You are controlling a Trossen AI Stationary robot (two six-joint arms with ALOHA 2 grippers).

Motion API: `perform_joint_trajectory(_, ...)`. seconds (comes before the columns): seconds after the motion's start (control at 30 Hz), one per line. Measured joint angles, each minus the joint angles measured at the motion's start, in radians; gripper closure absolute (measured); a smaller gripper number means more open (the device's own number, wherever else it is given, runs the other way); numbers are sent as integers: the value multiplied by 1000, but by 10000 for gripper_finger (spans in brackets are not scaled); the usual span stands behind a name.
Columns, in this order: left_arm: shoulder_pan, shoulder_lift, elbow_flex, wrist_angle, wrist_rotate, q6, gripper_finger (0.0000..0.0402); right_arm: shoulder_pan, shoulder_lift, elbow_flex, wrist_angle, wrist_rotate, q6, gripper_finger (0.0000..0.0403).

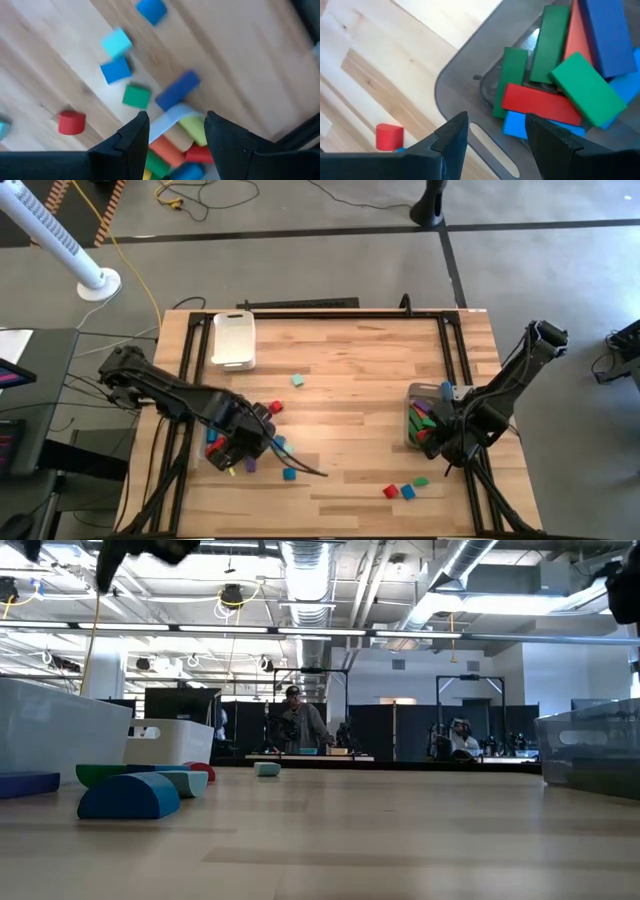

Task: Sort blocks by size
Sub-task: Put the purple rectangular block into the black bin

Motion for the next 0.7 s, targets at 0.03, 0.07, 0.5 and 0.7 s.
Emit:
perform_joint_trajectory(0.03,-6,0,-34,8,-6,22,220,0,0,0,4,5,-3,177)
perform_joint_trajectory(0.07,-11,0,-71,21,-7,40,220,0,0,0,8,10,-5,177)
perform_joint_trajectory(0.5,-92,-2,-306,328,-114,171,220,0,0,0,29,20,-26,177)
perform_joint_trajectory(0.7,-106,10,-288,298,-114,136,220,0,0,0,30,20,-37,177)
